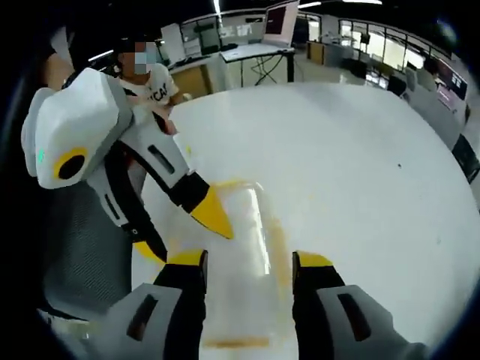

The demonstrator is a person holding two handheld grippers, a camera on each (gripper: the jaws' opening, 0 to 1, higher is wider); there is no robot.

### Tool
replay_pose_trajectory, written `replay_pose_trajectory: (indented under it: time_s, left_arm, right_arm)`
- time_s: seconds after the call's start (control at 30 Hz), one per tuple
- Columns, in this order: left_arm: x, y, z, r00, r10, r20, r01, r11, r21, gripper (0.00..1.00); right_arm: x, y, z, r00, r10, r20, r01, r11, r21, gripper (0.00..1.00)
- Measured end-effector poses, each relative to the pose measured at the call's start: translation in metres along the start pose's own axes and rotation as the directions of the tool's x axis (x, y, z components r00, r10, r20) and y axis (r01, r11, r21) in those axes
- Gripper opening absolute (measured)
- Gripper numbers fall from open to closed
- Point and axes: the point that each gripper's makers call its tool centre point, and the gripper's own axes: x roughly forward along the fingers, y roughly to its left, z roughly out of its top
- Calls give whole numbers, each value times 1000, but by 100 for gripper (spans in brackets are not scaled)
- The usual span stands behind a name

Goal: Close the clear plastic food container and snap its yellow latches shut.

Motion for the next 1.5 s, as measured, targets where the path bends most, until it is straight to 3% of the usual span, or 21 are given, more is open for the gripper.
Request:
replay_pose_trajectory:
  time_s: [0.13,0.2,0.37,0.4,0.43,0.47,0.6,0.7,0.83,0.93,1.17,1.27,1.37,1.5]
  left_arm:
    - [2,0,0,1000,12,-5,-11,1000,21,45]
    - [2,1,0,1000,19,-11,-19,1000,23,45]
    - [3,-1,-2,999,30,-44,-27,997,71,45]
    - [3,-1,-3,998,33,-57,-27,995,94,45]
    - [4,-1,-3,997,33,-64,-26,995,96,44]
    - [4,0,-3,997,34,-69,-28,995,98,44]
    - [5,0,-3,995,37,-94,-27,995,100,44]
    - [7,-1,-3,989,47,-142,-27,990,142,45]
    - [7,0,-1,985,5,-174,8,997,73,44]
    - [7,-1,-1,986,-13,-167,30,994,101,43]
    - [8,-2,-3,990,-5,-139,18,995,98,41]
    - [8,-2,-3,992,7,-123,5,995,98,40]
    - [11,1,-4,989,34,-144,-15,991,133,38]
    - [6,0,-4,991,36,-130,-21,993,116,38]
  right_arm:
    - [0,1,1,995,75,-68,-76,997,-12,44]
    - [2,2,-4,984,108,-141,-113,993,-27,43]
    - [10,-3,-8,958,97,-269,-132,985,-115,40]
    - [12,0,-10,946,116,-303,-157,981,-115,36]
    - [14,-8,-11,945,72,-320,-130,978,-166,35]
    - [16,-5,-5,949,96,-299,-139,983,-123,35]
    - [16,-6,-12,924,149,-352,-177,983,-48,36]
    - [17,-6,-12,911,157,-381,-192,980,-53,35]
    - [19,-3,-13,874,130,-468,-182,981,-67,35]
    - [19,-4,-13,866,137,-480,-187,981,-58,34]
    - [19,-3,-17,871,160,-465,-199,979,-36,31]
    - [23,-2,-16,862,165,-480,-202,979,-27,32]
    - [22,-1,-16,854,165,-493,-198,980,-14,32]
    - [21,-1,-16,862,190,-470,-213,977,5,33]
